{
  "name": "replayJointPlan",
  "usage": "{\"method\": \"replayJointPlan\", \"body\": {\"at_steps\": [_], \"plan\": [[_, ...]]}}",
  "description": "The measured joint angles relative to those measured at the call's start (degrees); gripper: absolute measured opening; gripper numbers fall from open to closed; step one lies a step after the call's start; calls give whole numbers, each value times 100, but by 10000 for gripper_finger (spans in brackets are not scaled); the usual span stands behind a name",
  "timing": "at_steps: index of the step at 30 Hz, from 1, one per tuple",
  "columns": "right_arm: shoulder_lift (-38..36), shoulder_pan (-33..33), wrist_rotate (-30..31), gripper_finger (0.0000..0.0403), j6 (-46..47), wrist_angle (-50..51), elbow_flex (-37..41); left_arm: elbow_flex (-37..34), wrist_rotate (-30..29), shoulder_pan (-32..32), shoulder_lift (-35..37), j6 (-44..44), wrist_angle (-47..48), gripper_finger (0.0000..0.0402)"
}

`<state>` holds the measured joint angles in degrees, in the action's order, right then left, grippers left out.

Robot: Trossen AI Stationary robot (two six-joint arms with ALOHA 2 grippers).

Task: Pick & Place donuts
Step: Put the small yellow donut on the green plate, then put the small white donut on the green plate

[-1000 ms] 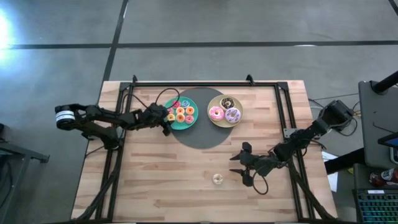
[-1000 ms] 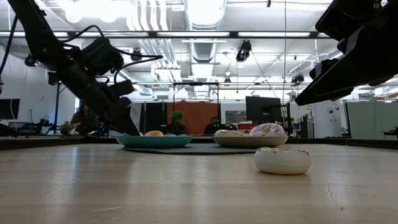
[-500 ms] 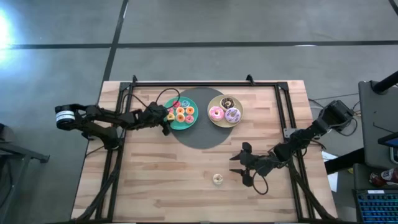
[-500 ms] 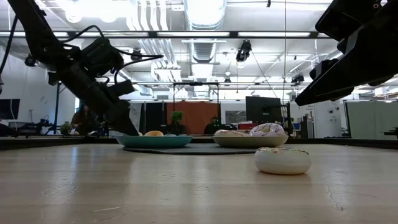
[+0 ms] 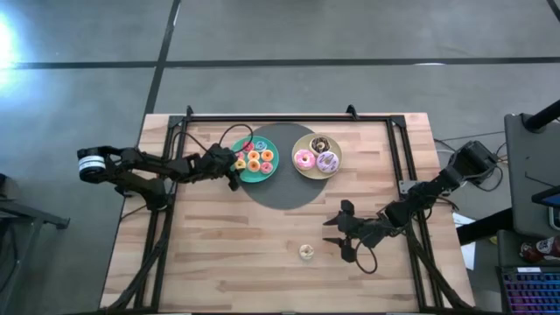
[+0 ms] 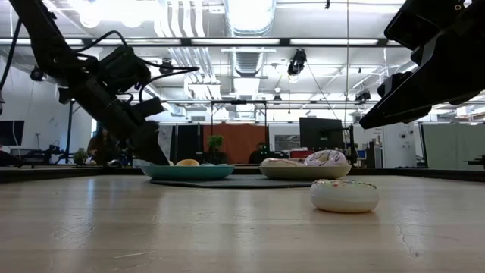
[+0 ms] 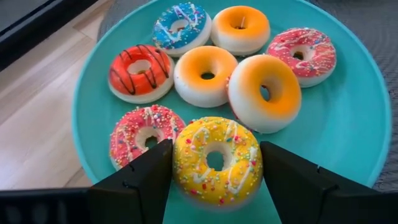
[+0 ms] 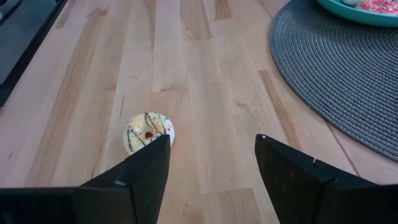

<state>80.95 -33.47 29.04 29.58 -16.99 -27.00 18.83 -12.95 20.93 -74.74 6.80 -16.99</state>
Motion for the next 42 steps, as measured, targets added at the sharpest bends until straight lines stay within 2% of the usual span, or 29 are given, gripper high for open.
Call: {"method": "replayJointPlan", "body": {"at_steps": [5, 11, 16, 19, 25, 28, 33, 37, 42], "plan": [[0, 0, 0, 226, -2, 0, 0, 0, 353, -2, 0, 14, 1, 227], [0, 2, 0, 226, -14, 0, 0, 1, 353, 0, 0, 23, 28, 272], [0, 1, 0, 226, -9, -3, 0, 73, 129, 0, 0, 148, 100, 304], [0, 1, -10, 226, -6, -89, 0, 281, 230, -6, 24, 302, 350, 308], [55, 2, -273, 226, -120, -543, 0, 894, 838, -204, 278, 327, 1133, 308], [293, 1, -490, 226, -332, -1149, 1, 1194, 902, -422, 482, 264, 1426, 308], [1180, 4, -806, 229, -661, -2298, -89, 1469, 910, -987, 924, 229, 1608, 308], [1812, 4, -855, 248, -724, -2376, -454, 1467, 916, -1541, 1320, 385, 1635, 308], [2217, 11, -854, 284, -885, -2378, -814, 1399, 903, -2432, 1730, 717, 1710, 308]]}}
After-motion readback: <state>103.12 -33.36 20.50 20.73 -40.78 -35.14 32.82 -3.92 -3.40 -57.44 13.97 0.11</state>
